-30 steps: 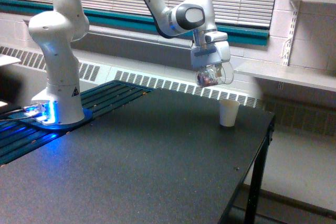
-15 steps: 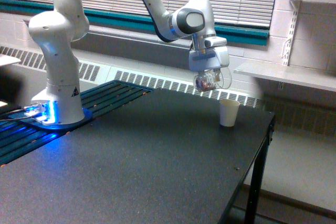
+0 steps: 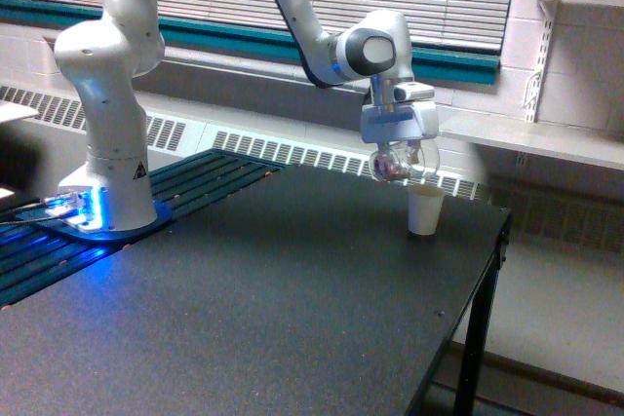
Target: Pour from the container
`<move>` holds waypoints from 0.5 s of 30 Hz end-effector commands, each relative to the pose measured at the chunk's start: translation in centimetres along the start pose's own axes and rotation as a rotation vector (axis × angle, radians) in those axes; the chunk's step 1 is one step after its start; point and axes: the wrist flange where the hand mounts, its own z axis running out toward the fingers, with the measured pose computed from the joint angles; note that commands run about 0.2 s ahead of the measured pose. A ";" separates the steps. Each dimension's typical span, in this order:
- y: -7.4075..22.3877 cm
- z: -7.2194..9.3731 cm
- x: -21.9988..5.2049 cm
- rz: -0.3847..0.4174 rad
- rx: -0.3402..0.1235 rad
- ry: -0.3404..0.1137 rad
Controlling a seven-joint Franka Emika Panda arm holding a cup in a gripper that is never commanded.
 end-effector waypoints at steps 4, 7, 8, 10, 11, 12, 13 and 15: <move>0.5 0.5 1.7 -0.006 -0.023 0.007; 0.7 0.8 1.5 -0.008 -0.032 0.000; 0.8 1.0 1.4 -0.009 -0.035 -0.004; 0.9 1.1 1.2 -0.011 -0.038 -0.008; 1.0 1.3 1.1 -0.011 -0.041 -0.012; 1.1 1.3 1.0 -0.011 -0.044 -0.016; 1.2 1.4 0.9 -0.011 -0.045 -0.019; 1.4 1.5 0.7 -0.012 -0.053 -0.024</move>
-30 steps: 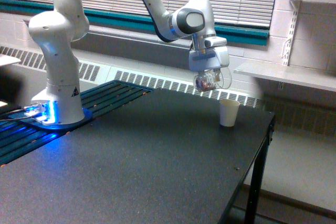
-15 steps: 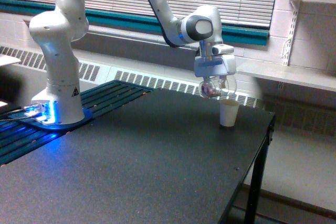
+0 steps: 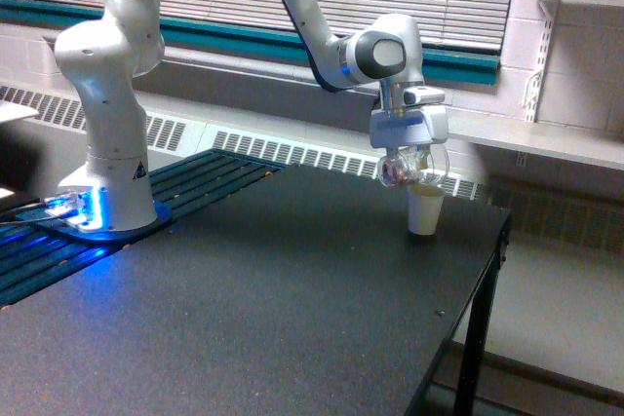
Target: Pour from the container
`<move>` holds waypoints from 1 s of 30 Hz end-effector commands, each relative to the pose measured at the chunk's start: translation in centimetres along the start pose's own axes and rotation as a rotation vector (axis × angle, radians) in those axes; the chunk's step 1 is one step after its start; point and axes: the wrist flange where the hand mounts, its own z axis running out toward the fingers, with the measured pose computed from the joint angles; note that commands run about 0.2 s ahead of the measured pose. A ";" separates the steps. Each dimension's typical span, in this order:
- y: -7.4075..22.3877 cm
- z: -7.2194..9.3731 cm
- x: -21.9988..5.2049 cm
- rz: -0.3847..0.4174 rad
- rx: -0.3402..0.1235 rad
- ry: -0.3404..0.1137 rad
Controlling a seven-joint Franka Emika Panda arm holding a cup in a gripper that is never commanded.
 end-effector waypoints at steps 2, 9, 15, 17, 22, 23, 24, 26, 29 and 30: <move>0.4 0.5 -0.8 -0.023 -0.024 -0.018; 0.9 0.9 -1.6 -0.047 -0.050 -0.044; 1.1 1.0 -2.0 -0.080 -0.074 -0.058; 1.0 1.0 -2.2 -0.090 -0.077 -0.061; 0.8 1.0 -2.4 -0.110 -0.084 -0.068; 0.8 0.9 -2.4 -0.113 -0.085 -0.070; 0.7 0.9 -2.4 -0.115 -0.086 -0.070; 0.6 0.9 -2.4 -0.120 -0.089 -0.073; 0.4 0.9 -2.2 -0.127 -0.094 -0.073; 0.4 0.9 -2.2 -0.129 -0.095 -0.073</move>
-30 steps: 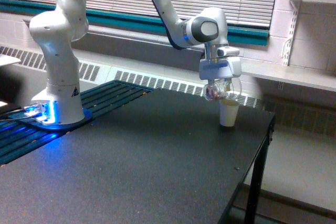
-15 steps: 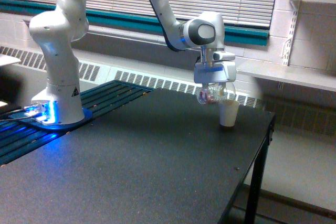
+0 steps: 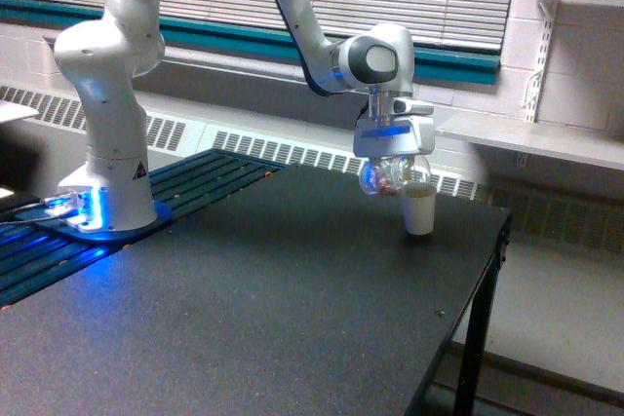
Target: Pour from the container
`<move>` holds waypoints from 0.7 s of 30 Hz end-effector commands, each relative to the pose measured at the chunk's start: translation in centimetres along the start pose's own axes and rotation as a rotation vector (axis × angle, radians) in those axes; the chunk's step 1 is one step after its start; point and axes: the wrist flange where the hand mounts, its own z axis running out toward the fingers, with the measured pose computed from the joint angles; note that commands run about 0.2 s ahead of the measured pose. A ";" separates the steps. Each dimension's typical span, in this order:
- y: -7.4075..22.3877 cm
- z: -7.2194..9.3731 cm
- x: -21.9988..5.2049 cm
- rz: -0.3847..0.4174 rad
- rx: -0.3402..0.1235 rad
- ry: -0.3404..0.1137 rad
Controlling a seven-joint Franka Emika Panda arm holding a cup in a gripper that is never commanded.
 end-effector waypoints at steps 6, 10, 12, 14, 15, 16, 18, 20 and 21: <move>-0.5 -1.0 0.8 -0.047 -0.020 0.019; -0.6 -1.1 1.1 -0.049 -0.023 0.019; -0.6 -1.2 1.3 -0.049 -0.025 0.021; -0.6 -1.2 1.5 -0.051 -0.028 0.022; -0.6 -1.3 1.6 -0.052 -0.029 0.023; -0.7 -1.3 1.7 -0.053 -0.030 0.024; -0.7 -1.4 1.8 -0.058 -0.033 0.024; -0.8 -1.4 1.8 -0.064 -0.035 0.023; -0.8 -1.5 1.8 -0.065 -0.036 0.023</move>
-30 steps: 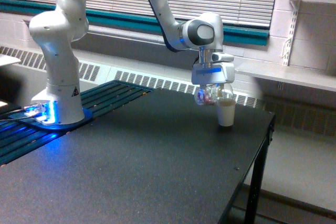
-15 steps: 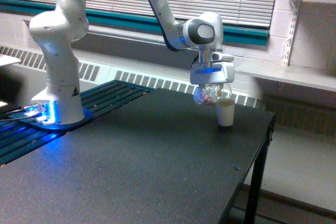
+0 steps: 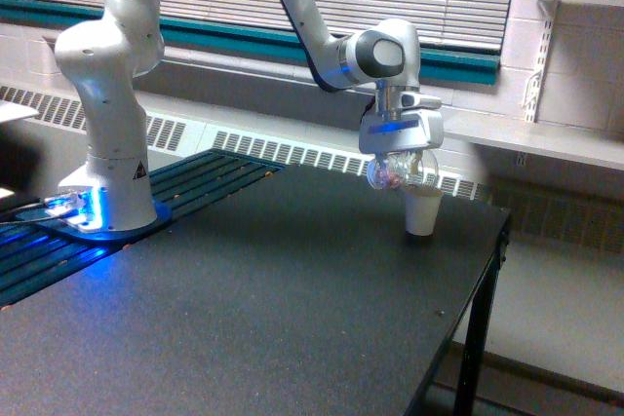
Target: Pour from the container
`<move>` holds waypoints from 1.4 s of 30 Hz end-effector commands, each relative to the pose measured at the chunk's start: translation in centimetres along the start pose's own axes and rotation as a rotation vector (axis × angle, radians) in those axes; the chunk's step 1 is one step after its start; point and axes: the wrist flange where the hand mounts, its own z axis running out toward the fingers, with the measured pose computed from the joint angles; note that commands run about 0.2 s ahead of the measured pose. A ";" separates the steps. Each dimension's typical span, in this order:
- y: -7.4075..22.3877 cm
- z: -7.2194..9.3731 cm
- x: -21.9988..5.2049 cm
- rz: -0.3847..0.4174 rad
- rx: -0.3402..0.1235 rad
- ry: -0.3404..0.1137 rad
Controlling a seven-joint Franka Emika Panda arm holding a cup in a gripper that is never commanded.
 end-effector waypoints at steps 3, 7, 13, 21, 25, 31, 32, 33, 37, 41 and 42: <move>-0.4 -0.6 0.4 -0.042 -0.015 0.007; -0.4 -0.7 0.3 -0.053 -0.024 0.003; -0.1 -0.8 0.2 -0.056 -0.031 0.001; 0.2 -1.1 0.2 -0.054 -0.038 0.003; 0.4 -1.2 0.3 -0.054 -0.040 0.005; 0.6 -1.4 0.2 -0.054 -0.041 0.008; 0.6 -1.5 0.2 -0.053 -0.041 0.008; 0.7 -1.5 0.2 -0.054 -0.041 0.008; 0.7 -1.6 0.1 -0.053 -0.040 0.012; 0.8 -1.9 0.2 -0.051 -0.036 0.019; 0.8 -2.0 0.2 -0.051 -0.036 0.021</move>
